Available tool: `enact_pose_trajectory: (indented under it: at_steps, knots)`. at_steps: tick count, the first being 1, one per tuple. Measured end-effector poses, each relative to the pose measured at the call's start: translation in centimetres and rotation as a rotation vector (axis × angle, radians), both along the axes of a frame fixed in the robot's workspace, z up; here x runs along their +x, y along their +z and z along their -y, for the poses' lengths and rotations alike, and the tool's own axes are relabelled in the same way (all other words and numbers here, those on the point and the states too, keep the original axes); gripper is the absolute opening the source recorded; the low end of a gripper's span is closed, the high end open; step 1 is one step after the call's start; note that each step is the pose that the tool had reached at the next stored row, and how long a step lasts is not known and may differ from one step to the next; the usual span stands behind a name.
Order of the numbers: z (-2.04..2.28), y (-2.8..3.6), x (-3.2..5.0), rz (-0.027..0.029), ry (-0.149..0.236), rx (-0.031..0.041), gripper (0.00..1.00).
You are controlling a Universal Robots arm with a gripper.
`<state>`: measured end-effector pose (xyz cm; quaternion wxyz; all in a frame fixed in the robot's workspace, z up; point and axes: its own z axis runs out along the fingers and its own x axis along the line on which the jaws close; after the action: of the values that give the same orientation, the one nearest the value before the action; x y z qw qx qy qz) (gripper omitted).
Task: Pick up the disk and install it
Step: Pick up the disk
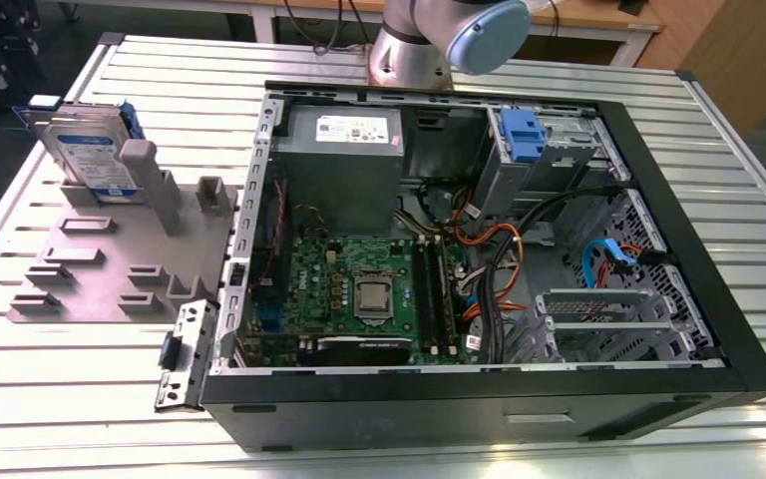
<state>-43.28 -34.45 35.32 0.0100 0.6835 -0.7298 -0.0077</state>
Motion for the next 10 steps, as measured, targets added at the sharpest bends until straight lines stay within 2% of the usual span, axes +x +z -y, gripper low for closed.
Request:
enact_pose_trajectory:
  at_steps: [2, 4, 10]
  knots:
    - [0.00, -0.19, -0.02, -0.0001, 0.022, 0.0038, 0.46]
    - [-0.07, -0.38, -0.10, 0.0000, 0.024, 0.0076, 0.46]
    - [-0.50, -0.81, -0.37, 0.0000, 0.024, 0.0100, 0.46]
